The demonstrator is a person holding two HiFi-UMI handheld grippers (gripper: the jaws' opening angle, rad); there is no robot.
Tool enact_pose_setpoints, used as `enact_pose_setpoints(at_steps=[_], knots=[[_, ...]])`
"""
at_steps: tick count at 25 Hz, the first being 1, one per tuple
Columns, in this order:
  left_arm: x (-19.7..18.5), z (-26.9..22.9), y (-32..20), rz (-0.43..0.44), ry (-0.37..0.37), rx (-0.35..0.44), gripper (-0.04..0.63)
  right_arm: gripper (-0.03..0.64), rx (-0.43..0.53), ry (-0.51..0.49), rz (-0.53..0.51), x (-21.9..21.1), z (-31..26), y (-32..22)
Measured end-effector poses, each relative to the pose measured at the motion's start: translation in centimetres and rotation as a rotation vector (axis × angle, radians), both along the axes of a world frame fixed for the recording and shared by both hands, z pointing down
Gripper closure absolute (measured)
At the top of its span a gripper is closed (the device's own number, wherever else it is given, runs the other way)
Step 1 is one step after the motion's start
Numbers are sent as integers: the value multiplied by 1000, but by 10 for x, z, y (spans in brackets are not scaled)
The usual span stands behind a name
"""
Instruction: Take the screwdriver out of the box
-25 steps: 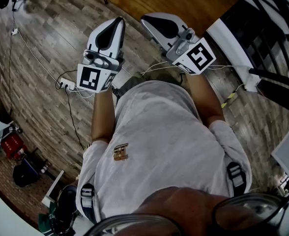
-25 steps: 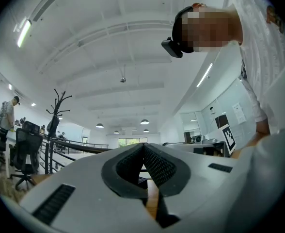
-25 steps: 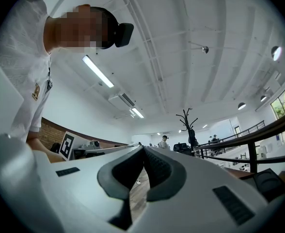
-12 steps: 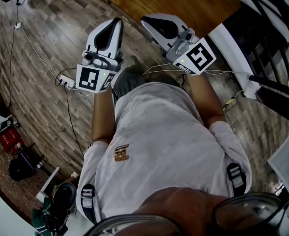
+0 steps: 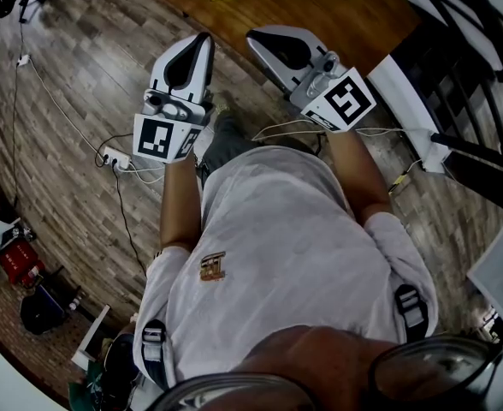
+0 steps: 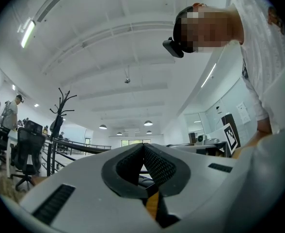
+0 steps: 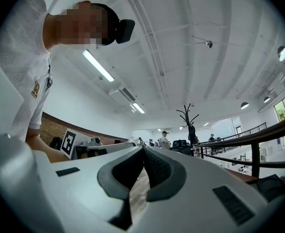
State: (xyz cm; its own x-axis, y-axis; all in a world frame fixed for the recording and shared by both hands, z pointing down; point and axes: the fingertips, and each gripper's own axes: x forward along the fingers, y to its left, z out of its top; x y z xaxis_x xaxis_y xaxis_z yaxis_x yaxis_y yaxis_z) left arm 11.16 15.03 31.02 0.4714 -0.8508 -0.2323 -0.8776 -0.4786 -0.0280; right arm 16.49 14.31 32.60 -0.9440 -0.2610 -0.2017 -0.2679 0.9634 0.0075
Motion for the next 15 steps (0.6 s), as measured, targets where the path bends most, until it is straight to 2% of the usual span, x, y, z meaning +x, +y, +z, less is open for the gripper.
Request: enact_pose_setpoints(at_steps=[6,15], knots=[[-58,0,-58,27,4,-4,577,584,1,33,32,-59,1,-57],[-124,11,-140,112,7,-37,577,584,-28,111,154,-124,13,-143]])
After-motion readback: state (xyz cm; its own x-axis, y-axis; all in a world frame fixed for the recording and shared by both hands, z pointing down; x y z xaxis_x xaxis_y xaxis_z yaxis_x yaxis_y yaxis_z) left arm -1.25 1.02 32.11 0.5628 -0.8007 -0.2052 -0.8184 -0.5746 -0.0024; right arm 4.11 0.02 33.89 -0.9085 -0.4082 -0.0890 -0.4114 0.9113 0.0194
